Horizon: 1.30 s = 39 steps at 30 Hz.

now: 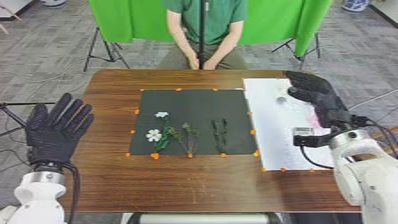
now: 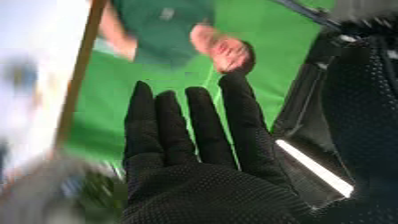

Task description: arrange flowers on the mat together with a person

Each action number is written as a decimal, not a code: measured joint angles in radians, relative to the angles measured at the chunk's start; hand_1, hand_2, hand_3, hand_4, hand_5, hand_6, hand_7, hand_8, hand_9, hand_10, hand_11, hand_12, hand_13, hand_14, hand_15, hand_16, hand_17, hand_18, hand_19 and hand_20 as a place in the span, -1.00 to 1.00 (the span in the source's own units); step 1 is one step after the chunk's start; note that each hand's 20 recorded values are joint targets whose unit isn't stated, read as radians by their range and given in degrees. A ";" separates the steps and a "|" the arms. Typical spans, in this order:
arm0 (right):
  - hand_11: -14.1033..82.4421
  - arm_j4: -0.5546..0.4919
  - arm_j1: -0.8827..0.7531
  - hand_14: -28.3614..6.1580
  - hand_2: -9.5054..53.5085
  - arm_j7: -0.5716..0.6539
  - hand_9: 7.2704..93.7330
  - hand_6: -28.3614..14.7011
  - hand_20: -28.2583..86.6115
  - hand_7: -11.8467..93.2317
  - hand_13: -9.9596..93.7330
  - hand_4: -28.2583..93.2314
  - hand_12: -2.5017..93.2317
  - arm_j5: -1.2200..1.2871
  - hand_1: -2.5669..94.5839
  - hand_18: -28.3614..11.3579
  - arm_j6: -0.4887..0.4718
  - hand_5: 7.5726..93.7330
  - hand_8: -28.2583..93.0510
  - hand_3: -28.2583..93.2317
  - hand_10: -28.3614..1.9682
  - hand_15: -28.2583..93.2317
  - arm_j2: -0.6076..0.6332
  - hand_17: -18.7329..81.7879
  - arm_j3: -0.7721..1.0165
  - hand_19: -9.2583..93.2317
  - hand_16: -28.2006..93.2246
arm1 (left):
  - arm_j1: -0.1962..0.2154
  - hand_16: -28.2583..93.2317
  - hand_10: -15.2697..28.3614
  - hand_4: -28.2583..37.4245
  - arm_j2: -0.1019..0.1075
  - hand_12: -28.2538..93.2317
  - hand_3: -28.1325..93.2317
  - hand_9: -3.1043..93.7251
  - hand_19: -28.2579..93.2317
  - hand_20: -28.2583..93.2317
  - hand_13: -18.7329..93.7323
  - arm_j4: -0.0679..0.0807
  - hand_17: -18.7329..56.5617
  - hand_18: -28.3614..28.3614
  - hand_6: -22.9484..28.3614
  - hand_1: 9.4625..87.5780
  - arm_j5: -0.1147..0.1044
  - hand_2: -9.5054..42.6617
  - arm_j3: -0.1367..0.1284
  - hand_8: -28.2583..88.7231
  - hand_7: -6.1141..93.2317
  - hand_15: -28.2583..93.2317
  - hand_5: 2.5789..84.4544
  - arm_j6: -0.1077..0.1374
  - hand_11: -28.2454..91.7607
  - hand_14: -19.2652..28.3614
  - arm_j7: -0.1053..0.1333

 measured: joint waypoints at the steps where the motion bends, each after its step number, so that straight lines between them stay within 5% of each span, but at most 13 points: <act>1: -0.67 -0.001 -0.004 0.02 -0.99 0.025 -0.43 0.19 -0.26 -0.49 -0.36 -0.93 -0.62 -0.056 -0.32 -0.14 0.016 -0.33 -0.69 0.69 0.02 -0.50 0.011 -0.36 0.003 -0.33 -0.23 | 0.001 -0.62 0.37 -1.00 0.000 -0.36 0.58 -0.17 -0.01 -0.30 -0.14 0.000 -0.64 0.51 0.18 -0.58 0.000 -0.14 0.000 -0.67 -0.64 -0.05 -0.06 0.000 -0.23 0.44 0.000; 5: -0.69 0.012 -0.015 -0.08 -1.00 0.131 -0.50 0.16 -0.29 -0.53 -0.41 -0.93 -0.62 -0.230 -0.33 -0.20 0.004 -0.37 -0.67 0.69 -0.07 -0.53 0.038 -0.41 0.033 -0.30 -0.22 | 0.003 -0.62 0.37 -1.00 -0.001 -0.36 0.59 -0.17 -0.01 -0.30 -0.14 0.000 -0.64 0.51 0.18 -0.59 0.000 -0.14 0.001 -0.67 -0.64 -0.05 -0.06 0.000 -0.23 0.44 0.000; 10: -0.75 0.049 -0.017 -0.39 -1.00 0.254 -0.67 0.06 -0.38 -0.58 -0.51 -0.94 -0.61 -0.456 -0.35 -0.55 -0.093 -0.44 -0.65 0.67 -0.37 -0.49 0.056 -0.43 0.052 -0.16 -0.21 | 0.008 -0.62 0.37 -1.00 -0.001 -0.36 0.59 -0.17 -0.01 -0.30 -0.14 0.000 -0.64 0.51 0.18 -0.59 -0.001 -0.14 0.000 -0.67 -0.64 -0.04 -0.06 0.000 -0.23 0.44 0.000; 19: -0.76 0.123 0.053 -0.46 -1.00 0.487 -0.67 0.03 -0.38 -0.60 -0.51 -0.98 -0.61 -0.673 -0.29 -0.66 -0.236 -0.46 -0.64 0.66 -0.37 -0.43 0.069 -0.40 -0.010 -0.05 -0.25 | 0.022 -0.62 0.37 -1.00 -0.003 -0.36 0.59 -0.17 -0.01 -0.30 -0.14 -0.002 -0.64 0.51 0.18 -0.59 -0.003 -0.14 -0.001 -0.67 -0.64 -0.04 -0.06 0.000 -0.23 0.44 0.004; 27: -0.74 0.222 0.118 -0.38 -1.00 0.483 -0.64 0.08 -0.39 -0.56 -0.45 -1.00 -0.62 -0.551 -0.10 -0.64 -0.296 -0.49 -0.66 0.66 -0.27 -0.36 0.078 -0.29 -0.031 0.00 -0.29 | 0.027 -0.62 0.37 -1.00 -0.005 -0.36 0.59 -0.17 -0.01 -0.30 -0.14 -0.004 -0.64 0.51 0.18 -0.59 -0.006 -0.15 -0.005 -0.67 -0.64 -0.04 -0.06 0.000 -0.23 0.44 0.009; 31: -0.63 0.276 0.147 -0.20 -1.00 0.474 -0.49 0.20 -0.33 -0.43 -0.28 -1.00 -0.63 -0.526 0.09 -0.47 -0.308 -0.38 -0.72 0.67 -0.20 -0.21 0.083 -0.16 -0.047 0.15 -0.31 | 0.032 -0.62 0.37 -1.00 -0.007 -0.37 0.58 -0.17 -0.02 -0.30 -0.15 -0.005 -0.64 0.51 0.18 -0.59 -0.013 -0.15 -0.005 -0.67 -0.64 -0.05 -0.06 -0.001 -0.23 0.44 0.012; 34: -0.54 0.287 0.156 -0.01 -1.00 0.474 -0.36 0.28 -0.18 -0.36 -0.12 -1.00 -0.61 -0.534 0.14 -0.44 -0.284 -0.32 -0.75 0.69 -0.11 -0.02 0.097 -0.16 -0.056 0.41 -0.25 | 0.036 -0.62 0.37 -1.00 -0.009 -0.36 0.58 -0.17 -0.02 -0.30 -0.15 -0.007 -0.64 0.51 0.18 -0.59 -0.018 -0.15 -0.006 -0.67 -0.64 -0.05 -0.07 -0.001 -0.23 0.44 0.012; 39: -0.39 0.310 0.153 0.13 -1.00 0.473 -0.20 0.39 0.09 -0.28 0.01 -1.00 -0.52 -0.601 0.21 -0.44 -0.172 -0.21 -0.79 0.59 0.03 0.26 0.116 -0.15 -0.122 0.53 -0.20 | 0.040 -0.61 0.37 -1.00 -0.016 -0.36 0.59 -0.17 -0.02 -0.30 -0.15 -0.008 -0.65 0.52 0.18 -0.59 -0.020 -0.15 -0.007 -0.67 -0.64 -0.04 -0.06 -0.001 -0.23 0.45 0.012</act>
